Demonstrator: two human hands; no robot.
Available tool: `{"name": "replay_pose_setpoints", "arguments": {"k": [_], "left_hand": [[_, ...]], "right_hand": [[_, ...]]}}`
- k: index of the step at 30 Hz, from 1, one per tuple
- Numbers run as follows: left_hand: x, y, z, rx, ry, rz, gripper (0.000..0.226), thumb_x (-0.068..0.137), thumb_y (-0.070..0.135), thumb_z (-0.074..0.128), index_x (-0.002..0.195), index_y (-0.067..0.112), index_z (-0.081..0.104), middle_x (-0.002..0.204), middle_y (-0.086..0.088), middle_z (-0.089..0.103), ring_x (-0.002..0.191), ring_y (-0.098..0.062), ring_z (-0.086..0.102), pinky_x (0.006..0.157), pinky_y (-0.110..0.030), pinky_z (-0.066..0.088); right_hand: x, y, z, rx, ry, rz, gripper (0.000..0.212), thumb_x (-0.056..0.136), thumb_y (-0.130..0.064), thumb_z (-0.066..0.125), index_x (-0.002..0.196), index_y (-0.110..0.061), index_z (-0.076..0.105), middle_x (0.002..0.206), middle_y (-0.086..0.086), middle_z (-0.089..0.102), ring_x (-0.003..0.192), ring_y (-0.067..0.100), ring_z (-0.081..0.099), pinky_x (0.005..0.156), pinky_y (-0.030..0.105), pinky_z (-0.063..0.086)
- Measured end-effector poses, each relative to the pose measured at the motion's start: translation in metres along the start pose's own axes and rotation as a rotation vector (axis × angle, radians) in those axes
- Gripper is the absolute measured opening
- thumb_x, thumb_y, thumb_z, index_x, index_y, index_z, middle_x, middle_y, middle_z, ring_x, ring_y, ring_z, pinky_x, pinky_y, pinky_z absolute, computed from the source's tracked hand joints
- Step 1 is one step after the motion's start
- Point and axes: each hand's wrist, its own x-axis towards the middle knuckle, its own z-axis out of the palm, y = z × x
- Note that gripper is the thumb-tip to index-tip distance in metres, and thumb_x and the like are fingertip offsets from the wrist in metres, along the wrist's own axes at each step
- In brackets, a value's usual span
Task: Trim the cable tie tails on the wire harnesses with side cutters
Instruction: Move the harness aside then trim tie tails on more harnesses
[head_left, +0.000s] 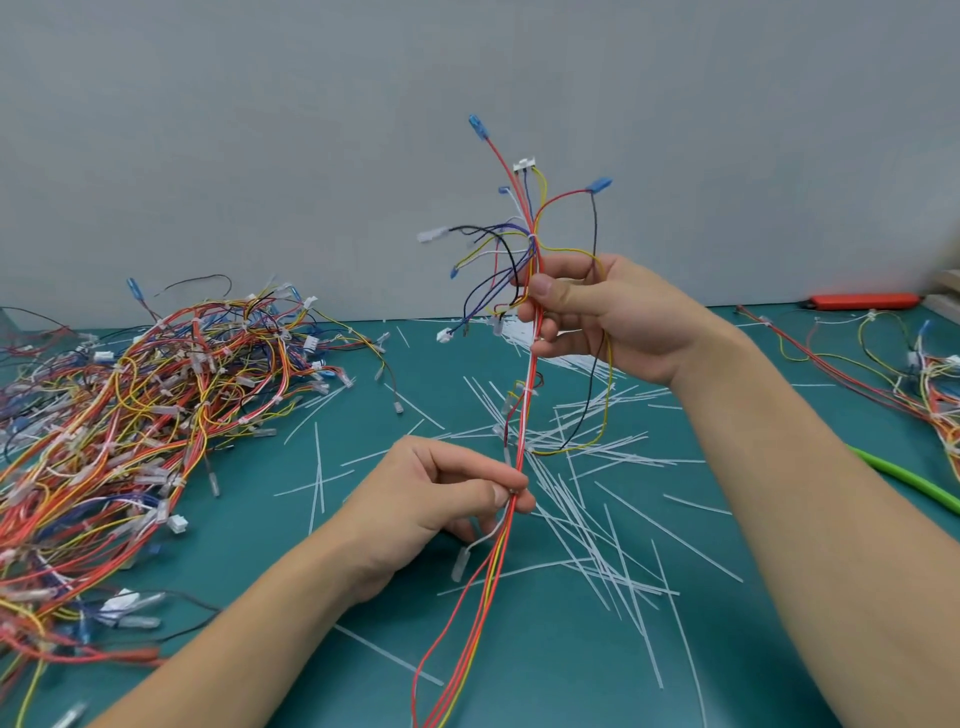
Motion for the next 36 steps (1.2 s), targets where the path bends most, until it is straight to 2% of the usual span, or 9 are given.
{"name": "replay_pose_setpoints", "arguments": {"k": [3, 11, 18, 22, 24, 26, 29, 32, 36], "left_hand": [[-0.001, 0.001, 0.001, -0.005, -0.014, 0.001, 0.021, 0.076, 0.022, 0.075, 0.095, 0.015, 0.083, 0.096, -0.013, 0.080, 0.065, -0.011, 0.062, 0.062, -0.023, 0.052], [-0.001, 0.002, 0.001, 0.000, -0.003, -0.002, 0.018, 0.081, 0.014, 0.072, 0.095, 0.016, 0.083, 0.094, -0.012, 0.080, 0.064, -0.011, 0.062, 0.064, -0.023, 0.053], [-0.001, 0.001, 0.001, -0.009, -0.007, 0.001, 0.019, 0.082, 0.018, 0.073, 0.098, 0.017, 0.083, 0.097, -0.012, 0.080, 0.067, -0.011, 0.062, 0.064, -0.021, 0.052], [-0.002, 0.006, 0.002, -0.097, 0.022, -0.021, 0.023, 0.074, 0.030, 0.079, 0.095, 0.022, 0.081, 0.102, -0.014, 0.079, 0.072, -0.014, 0.068, 0.059, -0.024, 0.052], [-0.003, 0.009, 0.003, -0.168, 0.018, -0.026, 0.020, 0.072, 0.032, 0.080, 0.092, 0.029, 0.078, 0.104, -0.017, 0.078, 0.065, -0.016, 0.065, 0.049, -0.024, 0.045], [-0.004, 0.013, 0.003, -0.234, 0.010, -0.029, 0.026, 0.074, 0.035, 0.078, 0.099, 0.032, 0.076, 0.107, -0.018, 0.077, 0.056, -0.015, 0.058, 0.044, -0.022, 0.036], [-0.007, 0.018, 0.005, -0.238, -0.050, -0.030, 0.038, 0.081, 0.042, 0.073, 0.115, 0.025, 0.075, 0.108, -0.015, 0.077, 0.059, -0.017, 0.061, 0.045, -0.020, 0.036], [-0.010, 0.021, 0.009, -0.192, -0.119, -0.054, 0.039, 0.088, 0.045, 0.068, 0.116, 0.018, 0.076, 0.099, -0.016, 0.078, 0.062, -0.018, 0.063, 0.048, -0.022, 0.037], [-0.013, 0.029, 0.013, -0.258, -0.215, -0.120, 0.052, 0.096, 0.054, 0.043, 0.128, 0.024, 0.070, 0.085, -0.014, 0.074, 0.048, -0.020, 0.059, 0.044, -0.025, 0.036]], "right_hand": [[0.000, -0.001, -0.001, -0.030, -0.025, -0.012, 0.015, 0.084, -0.020, 0.073, 0.095, -0.020, 0.083, 0.085, 0.009, 0.074, 0.060, 0.013, 0.063, 0.067, 0.032, 0.063], [0.000, 0.001, -0.002, -0.044, -0.016, 0.000, 0.020, 0.085, -0.020, 0.072, 0.103, -0.016, 0.081, 0.085, 0.009, 0.073, 0.061, 0.013, 0.062, 0.066, 0.031, 0.063], [0.002, 0.003, -0.001, -0.035, 0.019, 0.034, 0.018, 0.087, -0.018, 0.072, 0.101, -0.016, 0.082, 0.083, 0.009, 0.072, 0.059, 0.013, 0.061, 0.065, 0.030, 0.062], [0.003, 0.003, -0.004, -0.024, 0.099, 0.053, 0.017, 0.096, -0.014, 0.068, 0.110, -0.009, 0.076, 0.082, 0.008, 0.070, 0.058, 0.013, 0.059, 0.065, 0.030, 0.062], [0.004, 0.001, -0.004, 0.010, 0.142, 0.055, 0.018, 0.097, -0.013, 0.067, 0.112, -0.007, 0.074, 0.081, 0.008, 0.070, 0.056, 0.012, 0.058, 0.063, 0.028, 0.062], [0.005, 0.000, -0.004, 0.055, 0.201, 0.061, 0.020, 0.097, -0.013, 0.068, 0.115, -0.003, 0.071, 0.079, 0.008, 0.071, 0.054, 0.011, 0.058, 0.060, 0.026, 0.061], [0.007, 0.002, -0.005, 0.113, 0.319, 0.082, 0.011, 0.099, -0.012, 0.066, 0.106, -0.005, 0.071, 0.074, 0.006, 0.070, 0.050, 0.007, 0.057, 0.057, 0.023, 0.059], [0.011, 0.008, -0.011, 0.278, 0.466, 0.115, 0.012, 0.103, -0.010, 0.060, 0.095, -0.008, 0.068, 0.074, 0.006, 0.067, 0.047, 0.004, 0.055, 0.050, 0.017, 0.054], [0.012, 0.014, -0.026, 0.502, 0.620, 0.183, 0.017, 0.104, -0.010, 0.059, 0.088, -0.007, 0.065, 0.068, 0.009, 0.065, 0.054, 0.005, 0.049, 0.043, 0.014, 0.048]]}}
